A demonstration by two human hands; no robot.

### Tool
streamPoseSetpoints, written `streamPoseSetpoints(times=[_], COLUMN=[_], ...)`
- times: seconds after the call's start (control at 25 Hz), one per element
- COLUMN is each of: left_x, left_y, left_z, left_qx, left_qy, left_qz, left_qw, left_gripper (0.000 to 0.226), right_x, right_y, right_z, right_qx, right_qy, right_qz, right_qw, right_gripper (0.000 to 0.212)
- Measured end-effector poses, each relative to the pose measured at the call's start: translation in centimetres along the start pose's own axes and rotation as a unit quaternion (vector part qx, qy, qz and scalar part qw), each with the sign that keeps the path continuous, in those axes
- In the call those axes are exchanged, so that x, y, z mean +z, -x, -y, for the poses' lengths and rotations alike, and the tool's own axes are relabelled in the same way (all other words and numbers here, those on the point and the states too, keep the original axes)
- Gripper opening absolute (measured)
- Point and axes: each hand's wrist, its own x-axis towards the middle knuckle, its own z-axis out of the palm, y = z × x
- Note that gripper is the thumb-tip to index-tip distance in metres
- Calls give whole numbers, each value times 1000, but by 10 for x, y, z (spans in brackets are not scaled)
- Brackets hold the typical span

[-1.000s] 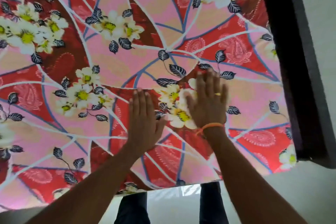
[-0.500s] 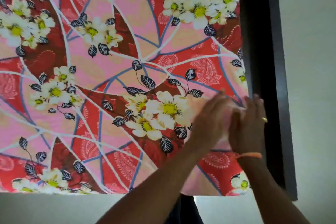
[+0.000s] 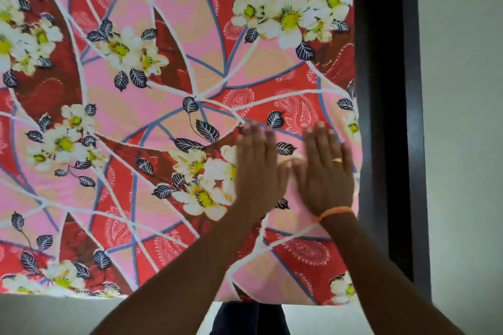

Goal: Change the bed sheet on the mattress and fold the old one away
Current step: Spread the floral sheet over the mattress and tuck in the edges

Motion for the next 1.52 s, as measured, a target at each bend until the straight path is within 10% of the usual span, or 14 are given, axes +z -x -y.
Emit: streamPoseSetpoints(times=[0.16, 0.32, 0.48, 0.6, 0.76, 0.96, 1.16, 1.36, 1.52], left_x=[42, 19, 4, 29, 60, 28, 18, 1, 40], left_y=[-2, 16, 28, 25, 53, 67, 30, -37, -90], left_z=[-56, -102, -85, -37, -21, -121, -171, -119, -95], left_qx=[166, 355, 143, -30, -93, -160, 42, -222, -331], left_qy=[161, 291, 503, 380, 177, 160, 286, 350, 247], left_qz=[191, 228, 58, -46, 58, 121, 103, -106, -68], left_qw=[954, 859, 851, 923, 978, 967, 952, 904, 908], left_gripper=[67, 27, 26, 43, 58, 73, 50, 37, 50], right_x=[1, -25, -59, -41, -3, -22, -73, -90, -59], right_y=[16, 33, 20, -5, -7, 4, -18, -123, -225], right_z=[-82, -103, -79, -23, -19, -145, -193, -118, -70], right_qx=[274, 297, 273, 75, -203, -6, -56, -216, -363], right_qy=[-11, -168, -264, -248, -30, 29, -39, -124, -6], right_qz=[40, -80, -165, -56, 47, 187, 142, 27, 23], right_qw=[961, 937, 910, 964, 978, 982, 988, 968, 932], right_gripper=[58, 52, 51, 52, 59, 78, 56, 39, 54])
